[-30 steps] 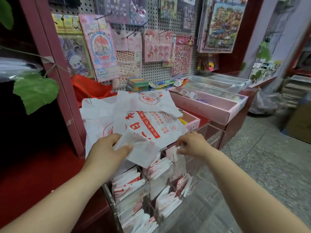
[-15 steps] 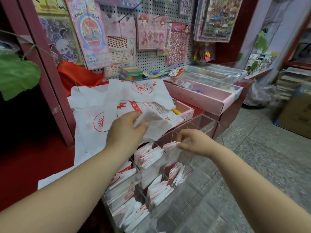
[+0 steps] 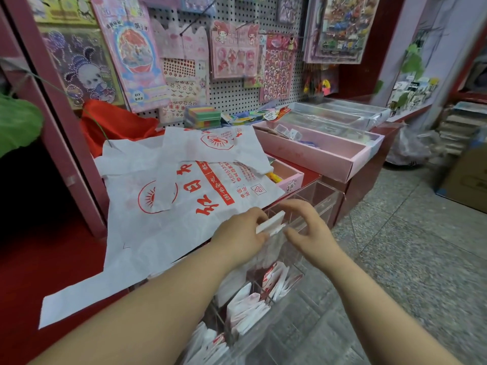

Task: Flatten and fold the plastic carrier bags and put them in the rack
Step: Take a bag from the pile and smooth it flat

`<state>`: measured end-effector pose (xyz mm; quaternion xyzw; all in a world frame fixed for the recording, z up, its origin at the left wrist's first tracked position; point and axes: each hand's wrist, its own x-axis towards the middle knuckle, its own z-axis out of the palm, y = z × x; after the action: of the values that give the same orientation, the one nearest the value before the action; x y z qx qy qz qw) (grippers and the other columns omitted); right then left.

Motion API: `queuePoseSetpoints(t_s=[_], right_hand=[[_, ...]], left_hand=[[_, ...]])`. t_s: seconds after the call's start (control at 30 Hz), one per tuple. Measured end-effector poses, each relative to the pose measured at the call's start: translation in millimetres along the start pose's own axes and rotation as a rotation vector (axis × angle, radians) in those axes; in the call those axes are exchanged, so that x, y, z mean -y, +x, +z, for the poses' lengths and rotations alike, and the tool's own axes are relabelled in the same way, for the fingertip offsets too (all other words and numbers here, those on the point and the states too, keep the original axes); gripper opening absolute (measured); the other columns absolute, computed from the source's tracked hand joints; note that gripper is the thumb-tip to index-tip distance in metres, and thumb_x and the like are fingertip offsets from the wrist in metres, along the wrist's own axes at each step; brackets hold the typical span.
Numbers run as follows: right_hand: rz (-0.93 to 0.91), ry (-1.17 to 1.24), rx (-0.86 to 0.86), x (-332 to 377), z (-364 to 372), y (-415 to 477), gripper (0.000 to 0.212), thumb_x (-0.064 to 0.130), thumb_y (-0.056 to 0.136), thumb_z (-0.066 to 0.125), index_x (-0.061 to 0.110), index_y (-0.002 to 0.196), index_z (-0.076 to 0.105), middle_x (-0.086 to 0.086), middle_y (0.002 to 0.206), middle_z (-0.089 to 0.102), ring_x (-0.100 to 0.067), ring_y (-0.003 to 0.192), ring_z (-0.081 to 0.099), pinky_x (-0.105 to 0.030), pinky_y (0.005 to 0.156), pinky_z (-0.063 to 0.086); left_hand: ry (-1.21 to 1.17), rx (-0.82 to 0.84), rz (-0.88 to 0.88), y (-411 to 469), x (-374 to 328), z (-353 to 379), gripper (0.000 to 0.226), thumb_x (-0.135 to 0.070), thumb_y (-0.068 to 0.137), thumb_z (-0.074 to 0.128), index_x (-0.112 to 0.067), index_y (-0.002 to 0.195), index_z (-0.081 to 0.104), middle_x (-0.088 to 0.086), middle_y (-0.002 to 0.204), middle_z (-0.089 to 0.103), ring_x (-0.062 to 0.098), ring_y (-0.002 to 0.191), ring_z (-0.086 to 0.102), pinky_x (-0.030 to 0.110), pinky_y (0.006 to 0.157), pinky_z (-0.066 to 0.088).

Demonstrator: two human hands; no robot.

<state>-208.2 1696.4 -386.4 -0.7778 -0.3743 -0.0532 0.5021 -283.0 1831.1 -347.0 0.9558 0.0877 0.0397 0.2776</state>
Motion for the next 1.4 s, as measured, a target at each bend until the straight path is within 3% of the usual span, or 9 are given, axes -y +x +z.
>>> queuePoseSetpoints(t_s=[0.2, 0.47, 0.7, 0.8, 0.93, 1.0, 1.13, 1.3, 1.4], right_hand=[[-0.025, -0.265, -0.034, -1.7, 9.4, 0.2, 0.026, 0.013, 0.078, 0.054, 0.017, 0.097, 0.07, 0.008, 0.093, 0.065, -0.013, 0.095, 0.053, -0.03, 0.089, 0.032], [0.076, -0.742, 0.294, 17.3, 4.6, 7.6, 0.048, 0.029, 0.09, 0.02, 0.022, 0.123, 0.054, 0.005, 0.128, 0.054, -0.018, 0.127, 0.029, -0.025, 0.1, 0.007], [0.021, -0.71, 0.106, 46.4, 0.6, -6.8, 0.041, 0.021, 0.083, 0.042, 0.015, 0.12, 0.058, -0.003, 0.125, 0.057, -0.028, 0.119, 0.046, -0.039, 0.099, 0.028], [-0.035, -0.686, 0.033, 66.0, 2.5, -5.5, 0.033, 0.02, 0.079, 0.051, 0.005, 0.102, 0.067, -0.013, 0.104, 0.066, -0.037, 0.099, 0.058, -0.044, 0.086, 0.04], [-0.044, -0.745, 0.066, 92.7, 17.6, 7.0, 0.033, 0.02, 0.088, 0.058, 0.008, 0.119, 0.058, -0.007, 0.124, 0.057, -0.027, 0.117, 0.048, -0.032, 0.097, 0.031], [-0.01, -0.764, 0.066, 100.4, 29.8, 19.6, 0.036, 0.024, 0.09, 0.055, 0.011, 0.124, 0.055, -0.005, 0.129, 0.053, -0.024, 0.121, 0.044, -0.03, 0.099, 0.029], [0.068, -0.803, 0.025, 106.8, 53.0, 51.6, 0.04, 0.026, 0.092, 0.051, 0.013, 0.129, 0.049, -0.007, 0.133, 0.049, -0.026, 0.123, 0.04, -0.036, 0.098, 0.033], [0.096, -0.956, 0.015, 99.9, 63.4, 94.5, 0.043, 0.019, 0.094, 0.047, 0.009, 0.135, 0.04, -0.01, 0.139, 0.044, -0.028, 0.127, 0.036, -0.036, 0.104, 0.029], [0.11, -1.062, 0.031, 94.0, 65.4, 115.1, 0.039, 0.014, 0.094, 0.045, 0.007, 0.132, 0.043, -0.012, 0.135, 0.046, -0.029, 0.124, 0.039, -0.035, 0.102, 0.029]], left_hand=[[-0.145, 0.06, 0.036, -3.4, 7.0, 6.0, 0.041, -0.019, 0.09, 0.053, -0.021, 0.127, 0.034, 0.0, 0.109, 0.06, 0.017, 0.092, 0.058, 0.022, 0.073, 0.044], [-0.154, -0.246, 0.089, -56.0, 12.9, -7.2, 0.027, -0.021, 0.091, 0.053, -0.024, 0.118, 0.051, -0.011, 0.118, 0.056, 0.007, 0.107, 0.051, 0.012, 0.083, 0.031], [-0.102, -0.301, 0.133, -124.6, 58.3, -37.5, 0.011, -0.031, 0.085, 0.052, -0.037, 0.082, 0.059, -0.029, 0.081, 0.055, -0.007, 0.082, 0.047, 0.0, 0.075, 0.032], [-0.013, -0.317, 0.129, -156.8, 91.8, -54.3, 0.027, -0.045, 0.073, 0.036, -0.035, 0.087, 0.057, -0.027, 0.102, 0.055, -0.008, 0.082, 0.051, 0.003, 0.073, 0.035], [0.263, -0.283, -0.007, -189.8, 131.5, -74.2, 0.043, -0.045, 0.076, 0.041, -0.022, 0.099, 0.069, -0.007, 0.108, 0.066, 0.014, 0.101, 0.063, 0.031, 0.084, 0.047], [0.345, -0.173, -0.2, -199.2, 145.2, -79.6, 0.057, -0.053, 0.087, 0.032, -0.024, 0.135, 0.044, -0.005, 0.145, 0.036, 0.012, 0.136, 0.031, 0.031, 0.11, 0.023], [0.397, -0.08, -0.272, -203.3, 162.2, -80.1, 0.057, -0.055, 0.094, 0.02, -0.033, 0.145, 0.007, -0.011, 0.155, -0.004, 0.001, 0.139, -0.008, 0.026, 0.113, -0.005], [0.386, -0.06, -0.292, -202.0, 165.3, -80.9, 0.135, -0.081, 0.024, -0.041, -0.039, 0.145, 0.004, -0.025, 0.143, -0.012, -0.009, 0.122, -0.018, 0.023, 0.111, -0.009], [0.361, -0.05, -0.317, -200.6, 169.6, -81.2, 0.138, -0.073, 0.02, -0.048, -0.04, 0.144, 0.002, -0.026, 0.14, -0.018, -0.009, 0.122, -0.021, 0.021, 0.106, -0.013]])
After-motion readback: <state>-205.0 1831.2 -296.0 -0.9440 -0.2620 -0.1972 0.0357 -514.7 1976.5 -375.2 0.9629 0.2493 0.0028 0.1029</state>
